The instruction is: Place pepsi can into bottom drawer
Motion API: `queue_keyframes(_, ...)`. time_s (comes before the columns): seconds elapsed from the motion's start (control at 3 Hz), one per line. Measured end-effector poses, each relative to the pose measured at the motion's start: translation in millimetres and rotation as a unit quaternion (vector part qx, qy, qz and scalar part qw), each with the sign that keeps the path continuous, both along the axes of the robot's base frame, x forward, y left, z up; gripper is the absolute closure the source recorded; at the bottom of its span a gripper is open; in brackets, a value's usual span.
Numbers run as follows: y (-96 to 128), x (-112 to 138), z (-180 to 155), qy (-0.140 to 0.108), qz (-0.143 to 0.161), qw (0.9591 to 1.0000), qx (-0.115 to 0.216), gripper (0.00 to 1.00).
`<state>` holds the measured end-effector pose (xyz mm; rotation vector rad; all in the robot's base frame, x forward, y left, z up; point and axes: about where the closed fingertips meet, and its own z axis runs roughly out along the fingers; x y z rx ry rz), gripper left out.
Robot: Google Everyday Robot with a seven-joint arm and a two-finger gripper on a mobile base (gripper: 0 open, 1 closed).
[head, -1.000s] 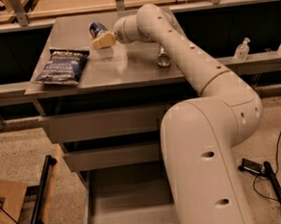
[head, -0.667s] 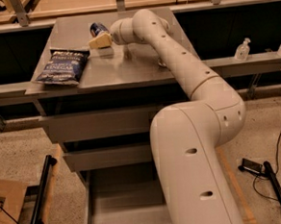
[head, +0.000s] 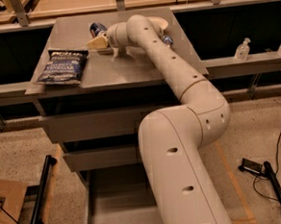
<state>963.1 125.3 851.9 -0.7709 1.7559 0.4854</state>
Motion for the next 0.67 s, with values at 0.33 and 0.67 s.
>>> queue_keyframes(0.33, 1.9, 4.4, 2.0, -0.005, -0.007, 0.9998, -0.017, 0.4)
queue_keyframes(0.67, -1.2, 6.9, 11.0, -0.016, -0.014, 0.9992, -0.033, 0.64)
